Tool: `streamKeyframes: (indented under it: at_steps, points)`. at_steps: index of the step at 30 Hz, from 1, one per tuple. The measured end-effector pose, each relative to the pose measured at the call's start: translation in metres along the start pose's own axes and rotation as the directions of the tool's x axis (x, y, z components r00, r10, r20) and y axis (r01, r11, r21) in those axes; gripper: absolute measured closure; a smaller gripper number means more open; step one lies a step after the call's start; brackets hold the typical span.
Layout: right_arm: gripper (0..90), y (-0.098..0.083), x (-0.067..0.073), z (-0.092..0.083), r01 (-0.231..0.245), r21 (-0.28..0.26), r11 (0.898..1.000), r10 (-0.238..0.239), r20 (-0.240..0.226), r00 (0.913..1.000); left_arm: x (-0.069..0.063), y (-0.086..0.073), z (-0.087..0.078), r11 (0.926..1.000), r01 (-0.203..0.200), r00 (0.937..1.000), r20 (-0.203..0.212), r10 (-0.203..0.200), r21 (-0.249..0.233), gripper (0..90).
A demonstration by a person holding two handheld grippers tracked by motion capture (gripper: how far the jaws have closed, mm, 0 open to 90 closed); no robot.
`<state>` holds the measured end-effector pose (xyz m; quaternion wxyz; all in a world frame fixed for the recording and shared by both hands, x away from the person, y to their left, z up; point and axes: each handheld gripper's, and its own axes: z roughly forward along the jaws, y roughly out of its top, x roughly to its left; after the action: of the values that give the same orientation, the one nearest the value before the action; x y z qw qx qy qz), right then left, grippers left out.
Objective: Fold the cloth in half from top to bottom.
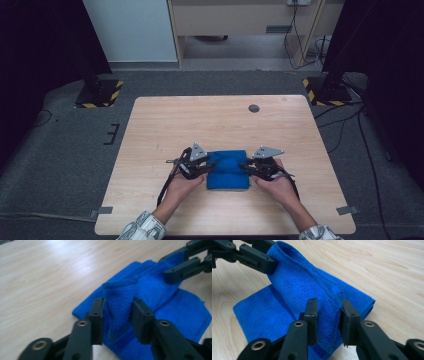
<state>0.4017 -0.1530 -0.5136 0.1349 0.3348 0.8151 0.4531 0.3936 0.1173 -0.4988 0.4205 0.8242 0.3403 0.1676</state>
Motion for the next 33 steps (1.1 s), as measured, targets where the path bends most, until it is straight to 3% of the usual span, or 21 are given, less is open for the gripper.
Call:
streamKeyframes:
  at_steps: [3, 7, 13, 17, 22, 28, 30, 33]
  points:
    - [66.2, -0.003, 0.002, -0.001, 0.000, 0.009, 1.000, 0.000, -0.005, 1.0000, 0.001, -0.006, -0.005, 0.9998, 0.019, 0.9998, 0.004, -0.019, 0.004, 54.0]
    - [63.3, -0.006, 0.006, -0.005, 0.005, 0.001, 1.000, -0.005, -0.008, 1.0000, 0.002, -0.011, -0.013, 0.9997, 0.025, 0.9997, 0.009, -0.025, -0.004, 50.6]
    - [58.8, -0.013, 0.010, -0.009, 0.022, 0.022, 1.000, -0.022, -0.007, 0.9997, -0.001, -0.022, -0.019, 0.9993, 0.034, 0.9992, 0.019, -0.034, 0.013, 49.5]
    - [56.1, -0.015, 0.014, -0.010, 0.037, 0.043, 0.998, -0.037, 0.003, 0.9993, -0.005, -0.020, -0.023, 0.9997, 0.024, 0.9994, 0.026, -0.024, 0.002, 48.4]
    - [52.7, -0.014, 0.014, -0.011, 0.033, 0.043, 0.999, -0.034, 0.012, 0.9994, -0.004, -0.022, -0.032, 0.9981, 0.058, 0.9973, 0.046, -0.057, -0.018, 47.4]
    - [48.4, -0.016, 0.013, -0.021, 0.030, 0.051, 0.998, -0.031, 0.029, 0.9991, 0.002, -0.021, -0.052, 0.9922, 0.096, 0.9950, 0.037, -0.093, -0.080, 47.2]
    - [46.5, -0.017, 0.012, -0.026, 0.009, 0.049, 0.999, -0.010, 0.024, 0.9997, 0.008, -0.021, -0.053, 0.9877, 0.121, 0.9925, 0.025, -0.119, -0.099, 47.0]
    - [44.1, -0.018, 0.013, -0.030, 0.014, 0.052, 0.999, -0.015, 0.032, 0.9994, 0.015, -0.023, -0.046, 0.9880, 0.129, 0.9916, 0.008, -0.129, -0.085, 46.9]
